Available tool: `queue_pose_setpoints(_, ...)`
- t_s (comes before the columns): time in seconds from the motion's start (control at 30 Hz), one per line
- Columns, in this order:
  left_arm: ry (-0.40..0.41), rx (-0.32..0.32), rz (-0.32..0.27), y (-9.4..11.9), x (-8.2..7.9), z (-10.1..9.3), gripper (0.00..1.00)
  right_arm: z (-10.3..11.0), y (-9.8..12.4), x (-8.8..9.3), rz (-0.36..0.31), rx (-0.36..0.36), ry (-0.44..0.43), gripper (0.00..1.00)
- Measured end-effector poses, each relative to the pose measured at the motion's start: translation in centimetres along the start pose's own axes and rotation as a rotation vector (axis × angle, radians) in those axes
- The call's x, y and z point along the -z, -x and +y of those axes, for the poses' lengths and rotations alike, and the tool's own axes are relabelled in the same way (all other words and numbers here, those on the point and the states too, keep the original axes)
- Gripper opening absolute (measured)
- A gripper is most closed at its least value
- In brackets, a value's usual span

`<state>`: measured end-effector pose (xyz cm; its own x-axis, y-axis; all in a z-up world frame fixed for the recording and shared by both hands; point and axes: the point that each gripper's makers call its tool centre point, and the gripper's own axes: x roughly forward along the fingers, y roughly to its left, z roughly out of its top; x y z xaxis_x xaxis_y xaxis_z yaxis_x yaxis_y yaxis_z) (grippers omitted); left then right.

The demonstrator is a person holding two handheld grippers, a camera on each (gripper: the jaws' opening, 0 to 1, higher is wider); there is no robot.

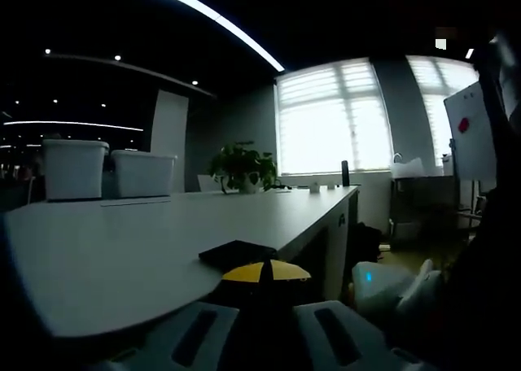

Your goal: Clamp the fixed fixture on the desktop, loosen the retaining clip, secure it to the edge of the desk, and tighten the retaining clip.

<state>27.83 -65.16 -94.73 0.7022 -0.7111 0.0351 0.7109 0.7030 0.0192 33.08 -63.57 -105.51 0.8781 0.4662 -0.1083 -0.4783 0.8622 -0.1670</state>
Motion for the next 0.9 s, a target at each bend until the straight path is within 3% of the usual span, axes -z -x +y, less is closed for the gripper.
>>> queue_pose_setpoints(0.13,-0.005,-0.018,0.002,0.0,0.0,0.0,0.01,0.3,-0.6,0.1,-0.018,-0.167,-0.01,0.22)
queue_pose_setpoints(0.17,-0.002,-0.017,0.005,0.0,0.1,0.0,0.01,0.4,-1.1,-0.1,-0.023,-0.2,-0.062,0.21)
queue_pose_setpoints(0.23,-0.014,-0.011,0.01,0.0,0.2,-0.2,0.01,1.1,-2.1,-0.4,-0.014,-0.259,-0.026,0.21)
queue_pose_setpoints(0.27,-0.039,-0.023,0.046,0.1,0.8,0.0,0.01,2.1,-1.3,-1.0,-0.025,-0.315,-0.046,0.21)
queue_pose_setpoints(0.33,-0.016,-0.034,0.03,0.1,0.7,0.2,0.01,2.3,-1.8,-0.4,-0.013,-0.393,-0.108,0.21)
queue_pose_setpoints(0.47,0.009,-0.048,0.027,0.0,0.8,0.4,0.01,2.4,-1.8,-0.1,-0.027,-0.478,-0.057,0.21)
queue_pose_setpoints(0.77,0.018,-0.054,0.068,-0.2,1.0,0.4,0.01,2.4,-0.7,0.3,-0.098,-0.747,0.094,0.21)
queue_pose_setpoints(0.9,0.022,-0.034,0.085,-0.6,1.3,0.1,0.01,2.4,-0.4,0.4,-0.121,-0.782,0.138,0.22)
